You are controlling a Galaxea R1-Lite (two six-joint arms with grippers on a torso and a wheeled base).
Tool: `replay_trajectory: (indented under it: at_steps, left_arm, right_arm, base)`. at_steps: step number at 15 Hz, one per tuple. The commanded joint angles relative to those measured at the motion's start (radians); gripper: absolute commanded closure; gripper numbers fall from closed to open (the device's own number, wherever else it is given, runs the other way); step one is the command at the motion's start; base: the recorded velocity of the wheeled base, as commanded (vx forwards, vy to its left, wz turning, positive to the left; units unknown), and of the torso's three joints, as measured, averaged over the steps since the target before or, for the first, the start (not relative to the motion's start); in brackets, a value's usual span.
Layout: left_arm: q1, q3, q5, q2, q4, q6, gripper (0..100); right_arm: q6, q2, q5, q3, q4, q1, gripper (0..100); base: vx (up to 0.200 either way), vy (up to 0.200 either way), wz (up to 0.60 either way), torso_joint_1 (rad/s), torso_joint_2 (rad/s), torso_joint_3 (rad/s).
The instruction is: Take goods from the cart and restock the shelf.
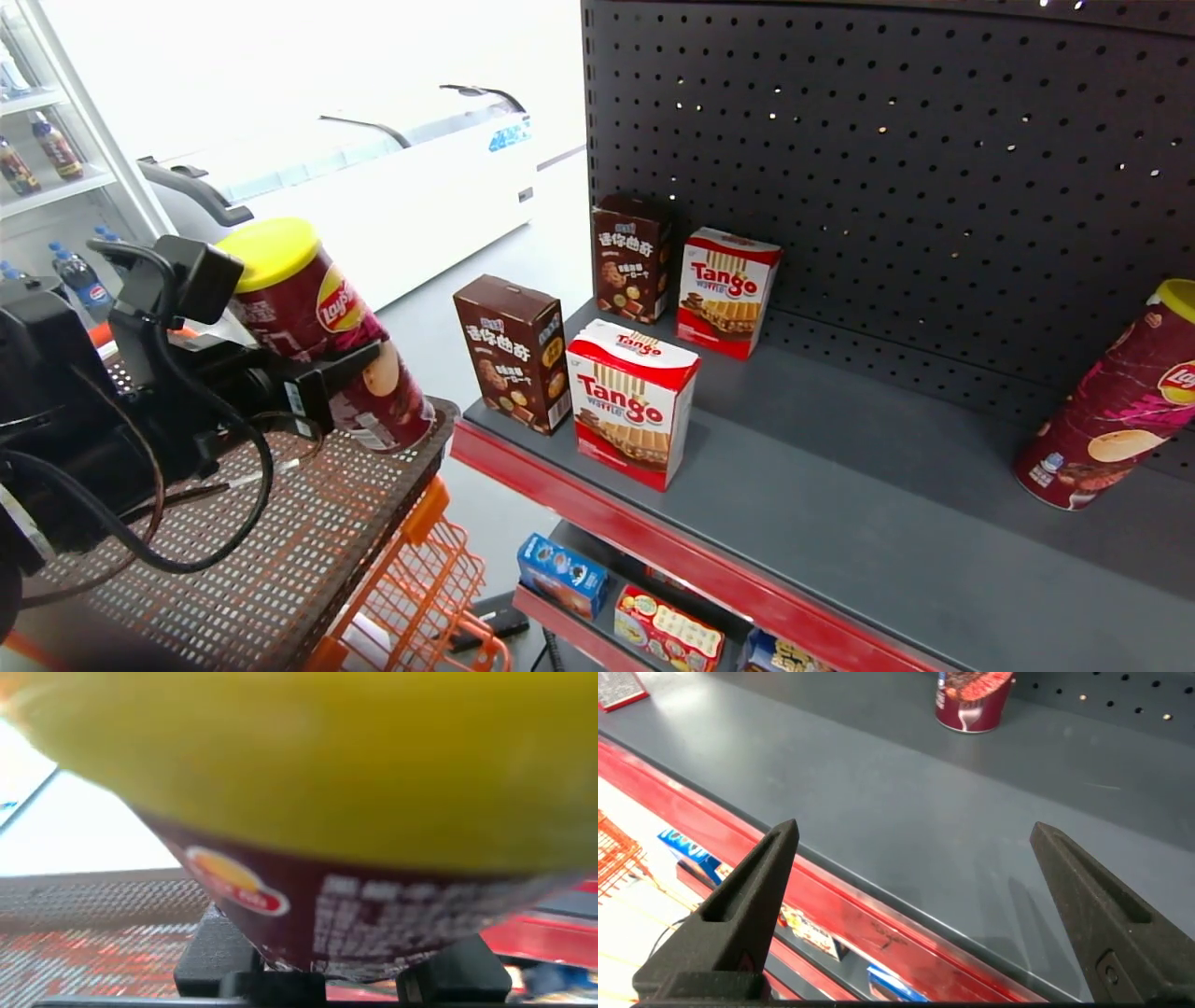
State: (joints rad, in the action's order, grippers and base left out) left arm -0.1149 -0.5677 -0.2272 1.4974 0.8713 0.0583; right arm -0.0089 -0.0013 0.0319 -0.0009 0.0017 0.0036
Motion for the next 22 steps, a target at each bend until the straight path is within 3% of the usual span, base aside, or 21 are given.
replay_trajectory:
  at_steps: [1,6,7,8,12,15,18,22]
  left_arm:
    - [-0.062,0.02,-0.001,-0.008,0.017,-0.003,100]
    - [-0.173,0.034,-0.026,-0.032,0.015,-0.003,100]
    - [-0.175,0.035,-0.113,-0.048,0.011,-0.003,100]
    - [-0.175,0.035,-0.149,-0.06,0.008,-0.002,100]
    - [-0.209,0.046,-0.144,-0.108,-0.003,-0.003,100]
    - [-0.289,0.101,-0.144,-0.155,-0.006,-0.003,100]
    - [-0.302,0.123,-0.146,-0.155,-0.003,0.0,100]
    - [-0.419,0.112,-0.142,-0.151,-0.005,-0.002,100]
  right_arm:
    - [0.001,0.001,0.0,-0.001,0.0,0.001,0]
    - [0.0,0.001,0.0,0.001,0.0,0.001,0]
    - [0.0,0.001,0.0,0.001,0.0,-0.001,0]
    - [0.0,0.001,0.0,0.001,0.0,0.001,0]
    - [0.0,0.001,0.0,-0.001,0.0,-0.001,0]
    - [0.001,0.001,0.0,0.001,0.0,0.001,0]
    - [0.0,0.001,0.0,-0.001,0.0,0.001,0]
    - [0.0,0.001,0.0,0.001,0.0,0.001,0]
  base:
    - [0.0,0.0,0.0,0.0,0.0,0.0]
    - [0.0,0.0,0.0,0.0,0.0,0.0]
    - [0.0,0.0,0.0,0.0,0.0,0.0]
    - [0.0,0.0,0.0,0.0,0.0,0.0]
    - [0.0,0.0,0.0,0.0,0.0,0.0]
    - [0.0,0.0,0.0,0.0,0.0,0.0]
    - [0.0,0.0,0.0,0.0,0.0,0.0]
    - [0.0,0.0,0.0,0.0,0.0,0.0]
